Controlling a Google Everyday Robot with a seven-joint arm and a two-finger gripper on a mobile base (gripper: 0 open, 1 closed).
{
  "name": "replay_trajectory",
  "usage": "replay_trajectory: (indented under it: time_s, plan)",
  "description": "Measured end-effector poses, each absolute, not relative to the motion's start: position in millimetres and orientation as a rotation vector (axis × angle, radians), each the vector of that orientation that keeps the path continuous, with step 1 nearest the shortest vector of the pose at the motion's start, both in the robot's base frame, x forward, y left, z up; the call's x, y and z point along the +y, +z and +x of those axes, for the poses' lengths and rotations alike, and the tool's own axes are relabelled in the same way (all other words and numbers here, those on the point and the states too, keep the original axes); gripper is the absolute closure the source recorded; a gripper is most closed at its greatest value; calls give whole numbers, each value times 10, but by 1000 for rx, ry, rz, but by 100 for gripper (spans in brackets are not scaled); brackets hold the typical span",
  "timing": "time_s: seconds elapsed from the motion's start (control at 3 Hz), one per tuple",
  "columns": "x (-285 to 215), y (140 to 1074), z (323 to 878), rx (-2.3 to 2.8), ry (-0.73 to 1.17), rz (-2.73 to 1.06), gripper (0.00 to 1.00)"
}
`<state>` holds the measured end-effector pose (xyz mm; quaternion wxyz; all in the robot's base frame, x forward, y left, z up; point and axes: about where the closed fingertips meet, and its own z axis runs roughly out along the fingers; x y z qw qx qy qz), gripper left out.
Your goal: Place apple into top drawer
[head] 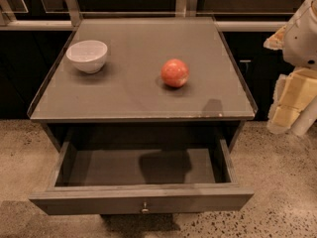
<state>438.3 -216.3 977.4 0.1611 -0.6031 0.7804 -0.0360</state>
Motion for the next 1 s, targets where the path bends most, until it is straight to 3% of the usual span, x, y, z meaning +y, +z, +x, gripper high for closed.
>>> replay_trajectory:
  time_s: [0.67, 1.0]
  plan:
    - [-2151, 9788, 4443, 2210, -88, -1718, 0]
    - [-1931, 9682, 4813, 2127, 48, -1729, 0]
